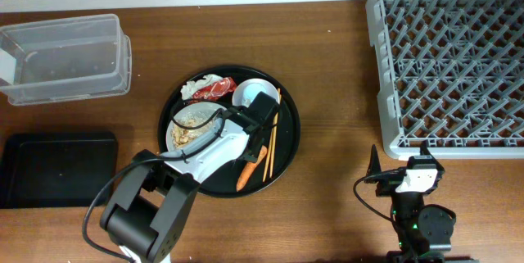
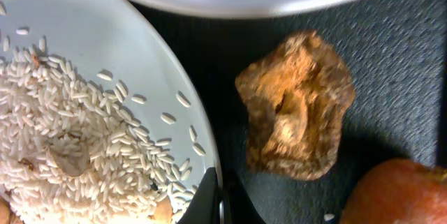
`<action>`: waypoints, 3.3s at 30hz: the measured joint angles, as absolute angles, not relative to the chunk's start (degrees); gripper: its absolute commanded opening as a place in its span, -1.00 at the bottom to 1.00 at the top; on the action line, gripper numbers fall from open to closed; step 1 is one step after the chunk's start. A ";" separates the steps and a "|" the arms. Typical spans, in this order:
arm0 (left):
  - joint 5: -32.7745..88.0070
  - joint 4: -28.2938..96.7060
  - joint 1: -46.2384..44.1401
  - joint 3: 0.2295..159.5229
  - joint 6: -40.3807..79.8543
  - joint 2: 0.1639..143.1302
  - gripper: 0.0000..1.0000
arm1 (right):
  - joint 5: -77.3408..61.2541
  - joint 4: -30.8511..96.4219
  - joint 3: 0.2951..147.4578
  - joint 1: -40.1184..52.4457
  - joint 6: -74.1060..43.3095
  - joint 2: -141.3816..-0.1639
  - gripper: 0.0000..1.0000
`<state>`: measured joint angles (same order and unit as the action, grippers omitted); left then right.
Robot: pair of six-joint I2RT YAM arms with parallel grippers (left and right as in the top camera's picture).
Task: Sort waste into correct bins and load items into the dishwasher rack
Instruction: 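Grasp the white plate rim with the left gripper, then carry the plate left over the black tray, then tilt the plate to dump rice onto the black tray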
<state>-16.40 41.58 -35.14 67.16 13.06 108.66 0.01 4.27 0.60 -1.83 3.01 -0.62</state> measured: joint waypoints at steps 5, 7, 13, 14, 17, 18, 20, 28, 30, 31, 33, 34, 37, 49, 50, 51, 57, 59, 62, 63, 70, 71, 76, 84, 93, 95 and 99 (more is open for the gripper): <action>-18.33 47.86 -35.14 70.06 13.13 108.66 -0.99 | 0.01 4.27 0.60 -1.83 3.01 -0.62 0.97; -18.70 49.12 -35.14 71.55 13.13 108.66 -0.99 | 0.01 4.27 0.60 -1.83 3.01 -0.62 0.97; -20.47 52.62 -35.92 74.32 13.15 108.66 -0.99 | 0.01 4.27 0.60 -1.83 3.01 -0.62 0.97; -20.80 53.21 -36.21 74.89 13.15 108.66 -0.99 | 0.01 4.27 0.60 -1.83 2.98 -0.62 0.97; -21.74 55.00 -36.64 76.38 13.15 108.66 -0.99 | 0.01 4.27 0.60 -1.83 3.03 -0.62 0.97; -22.06 55.61 -36.69 76.75 13.15 108.66 -0.99 | 0.01 4.27 0.60 -1.83 2.98 -0.62 0.97; -22.68 57.25 -36.69 77.73 13.23 108.66 -0.99 | 0.01 4.27 0.60 -1.83 3.01 -0.62 0.97; -23.22 59.81 -34.48 80.42 13.37 104.22 -0.99 | 0.01 4.27 0.60 -1.83 3.01 -0.62 0.96; -23.24 60.51 -32.25 80.49 13.37 101.43 -0.99 | 0.01 4.27 0.60 -1.83 2.98 -0.62 0.96; -23.38 60.88 -30.96 80.55 13.41 100.03 -0.99 | 0.03 4.27 0.60 -1.83 2.96 -0.62 0.97; -23.44 61.56 -27.90 80.60 13.54 97.43 -0.99 | 0.01 4.27 0.60 -1.83 3.01 -0.62 0.97; -23.40 61.76 -26.44 80.60 13.56 96.51 -0.99 | 0.01 4.27 0.60 -1.83 2.98 -0.62 0.97; -22.72 61.71 -22.26 80.62 13.56 94.59 -0.99 | 0.01 4.27 0.60 -1.83 3.01 -0.62 0.97; -15.42 59.75 -4.54 80.79 13.56 94.17 -0.99 | 0.01 4.27 0.60 -1.83 3.03 -0.62 0.96; -14.85 59.44 -3.22 80.79 13.56 94.17 -0.99 | 0.01 4.27 0.60 -1.83 3.03 -0.62 0.97; -14.15 59.07 -1.91 80.79 13.54 94.17 -0.99 | 0.01 4.27 0.60 -1.83 2.96 -0.62 0.97; -10.48 57.52 4.69 80.79 13.56 94.17 -0.99 | 0.01 4.27 0.60 -1.83 3.01 -0.62 0.97; -8.34 56.49 7.11 80.79 13.56 94.17 -0.99 | 0.01 4.27 0.60 -1.83 3.01 -0.62 0.97; -3.81 54.81 11.66 80.82 13.54 94.17 -0.99 | 0.01 4.27 0.60 -1.83 3.01 -0.62 0.97; -2.72 54.61 12.84 80.82 13.54 94.17 -0.99 | 0.01 4.27 0.60 -1.83 2.98 -0.62 0.96; 9.21 53.25 24.49 80.82 13.54 94.17 -0.99 | 0.01 4.27 0.60 -1.83 3.01 -0.62 0.97; 11.07 53.25 26.48 80.82 13.56 94.17 -0.99 | 0.01 4.27 0.60 -1.83 3.01 -0.62 0.97; 17.52 52.69 31.97 80.82 13.54 94.17 -0.99 | 0.01 4.27 0.60 -1.83 2.98 -0.62 0.97; 26.76 50.96 36.38 80.82 13.54 94.17 -0.99 | 0.01 4.27 0.60 -1.83 2.98 -0.62 0.97; 38.54 50.74 44.56 80.82 13.54 94.17 -0.99 | 0.01 4.27 0.60 -1.83 3.01 -0.62 0.97; 40.40 50.74 46.72 80.82 13.54 94.17 -0.99 | 0.01 4.27 0.60 -1.83 2.98 -0.62 0.97; 46.24 50.48 50.02 80.82 13.54 94.17 -0.99 | 0.01 4.27 0.60 -1.83 2.98 -0.62 0.97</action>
<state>46.24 50.48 50.02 80.82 13.54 94.17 0.01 4.27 0.60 -1.83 2.98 -0.62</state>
